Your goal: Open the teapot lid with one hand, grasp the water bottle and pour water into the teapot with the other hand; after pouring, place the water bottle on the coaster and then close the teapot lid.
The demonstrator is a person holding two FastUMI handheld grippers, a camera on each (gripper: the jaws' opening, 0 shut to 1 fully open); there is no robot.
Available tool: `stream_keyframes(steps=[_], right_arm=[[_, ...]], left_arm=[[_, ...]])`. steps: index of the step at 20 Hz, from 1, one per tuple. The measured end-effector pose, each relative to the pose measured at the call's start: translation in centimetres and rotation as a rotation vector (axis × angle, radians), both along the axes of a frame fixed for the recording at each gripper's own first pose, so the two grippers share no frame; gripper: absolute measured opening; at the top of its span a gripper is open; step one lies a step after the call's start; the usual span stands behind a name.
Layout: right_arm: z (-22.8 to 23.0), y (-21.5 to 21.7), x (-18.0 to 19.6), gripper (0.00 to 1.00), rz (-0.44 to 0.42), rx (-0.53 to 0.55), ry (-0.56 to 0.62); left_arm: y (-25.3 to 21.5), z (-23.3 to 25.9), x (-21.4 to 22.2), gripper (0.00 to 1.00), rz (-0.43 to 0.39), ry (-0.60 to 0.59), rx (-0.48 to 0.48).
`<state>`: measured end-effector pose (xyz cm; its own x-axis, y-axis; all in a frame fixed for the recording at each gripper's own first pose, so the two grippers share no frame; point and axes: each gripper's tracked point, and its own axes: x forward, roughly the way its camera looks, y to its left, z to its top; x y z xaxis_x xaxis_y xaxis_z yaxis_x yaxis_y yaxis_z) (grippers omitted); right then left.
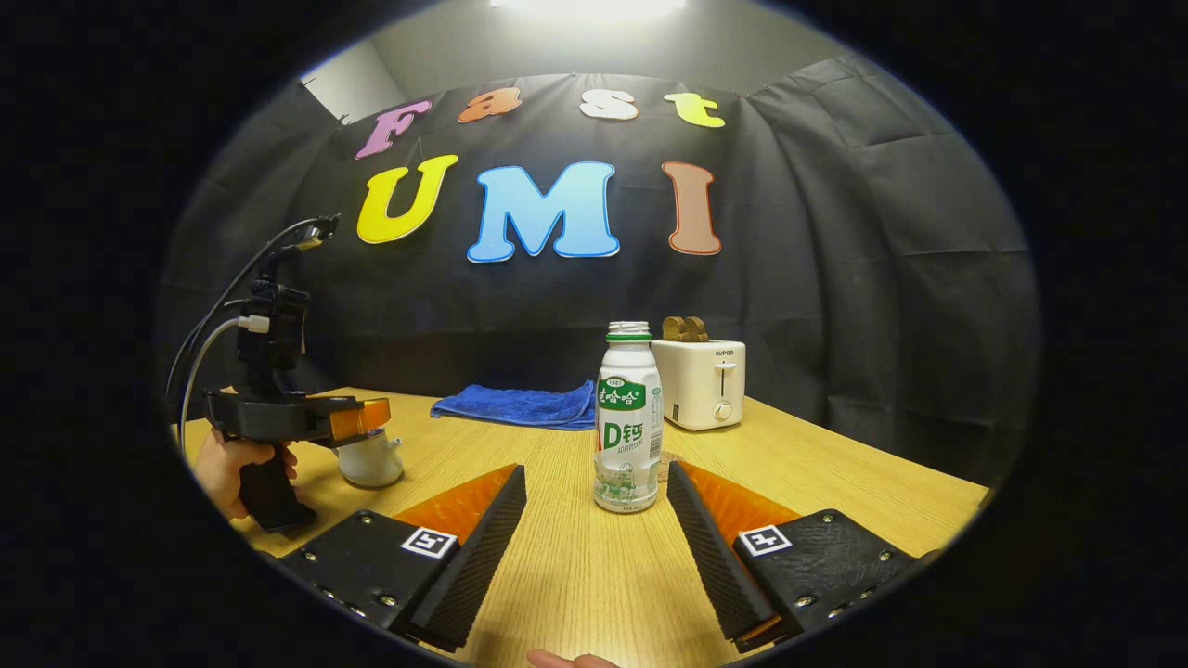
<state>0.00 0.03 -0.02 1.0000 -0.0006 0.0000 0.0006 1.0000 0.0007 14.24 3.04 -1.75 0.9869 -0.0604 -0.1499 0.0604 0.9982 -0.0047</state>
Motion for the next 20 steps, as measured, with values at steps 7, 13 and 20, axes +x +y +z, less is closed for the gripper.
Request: stream_keyframes(steps=[7,13,20], right_arm=[[0.0,0.0,-0.1,0.95,0.0,0.0,0.0],[0.0,0.0,0.0,0.95,0.0,0.0,0.001],[0.0,0.3,0.2,0.95,0.026,-0.001,-0.002]], left_arm=[[-0.2,-1.0,-0.1,0.41,0.017,0.022,0.054],[0.7,-0.5,-0.2,0.27,0.031,0.0,0.038],[0.9,0.4,0.1,0.17,-0.006,-0.027,-0.049]])
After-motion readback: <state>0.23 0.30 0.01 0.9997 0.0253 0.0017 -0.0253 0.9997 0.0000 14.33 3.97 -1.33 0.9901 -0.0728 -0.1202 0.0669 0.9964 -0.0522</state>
